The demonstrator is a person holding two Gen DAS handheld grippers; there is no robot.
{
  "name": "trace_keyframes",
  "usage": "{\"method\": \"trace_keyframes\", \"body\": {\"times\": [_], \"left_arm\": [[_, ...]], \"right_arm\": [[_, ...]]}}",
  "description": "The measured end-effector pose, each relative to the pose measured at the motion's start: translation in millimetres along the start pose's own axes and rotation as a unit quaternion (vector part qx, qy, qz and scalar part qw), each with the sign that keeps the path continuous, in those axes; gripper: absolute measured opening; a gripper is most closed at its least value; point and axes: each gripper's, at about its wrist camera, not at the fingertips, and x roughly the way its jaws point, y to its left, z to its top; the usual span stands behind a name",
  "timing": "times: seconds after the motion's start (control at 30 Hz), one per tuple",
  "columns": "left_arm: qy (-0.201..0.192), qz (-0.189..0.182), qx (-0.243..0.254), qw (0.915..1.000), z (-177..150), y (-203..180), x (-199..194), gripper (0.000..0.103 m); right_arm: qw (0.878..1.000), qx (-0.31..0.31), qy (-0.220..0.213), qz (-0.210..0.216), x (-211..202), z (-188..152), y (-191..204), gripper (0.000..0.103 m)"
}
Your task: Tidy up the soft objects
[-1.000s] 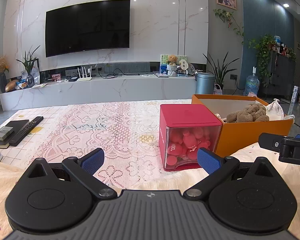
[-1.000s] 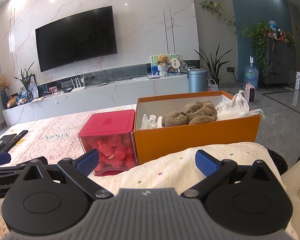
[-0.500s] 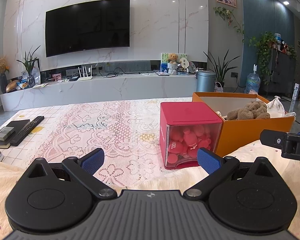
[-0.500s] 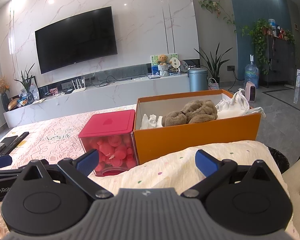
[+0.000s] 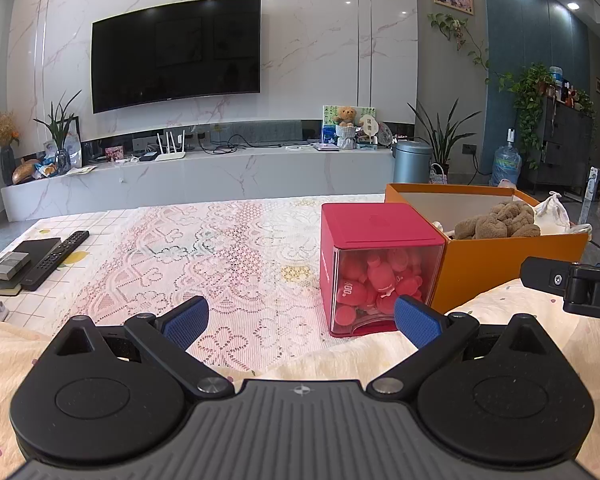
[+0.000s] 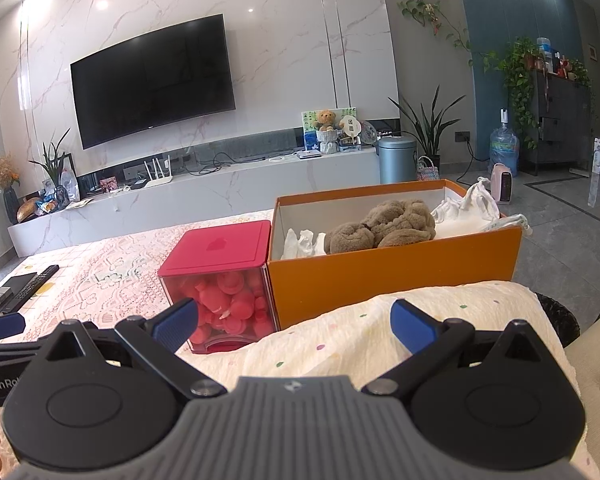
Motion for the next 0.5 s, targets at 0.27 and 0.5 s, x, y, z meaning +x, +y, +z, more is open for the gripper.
{"method": "trace_keyframes", "body": {"times": [0.27,0.5], "left_arm": [[0.001,0.0,-0.002,1.0,-0.8,0.8,0.4,0.103],[0.002,0.001,-0.002,1.0,-1.4,1.7,0.7,0.103]], "right_arm": [[1.0,0.0,0.0,0.0,0.1,-0.2,0.2,0.1],[1.0,0.0,0.0,0.0,0.1,-0.2,0.1,0.1]]}}
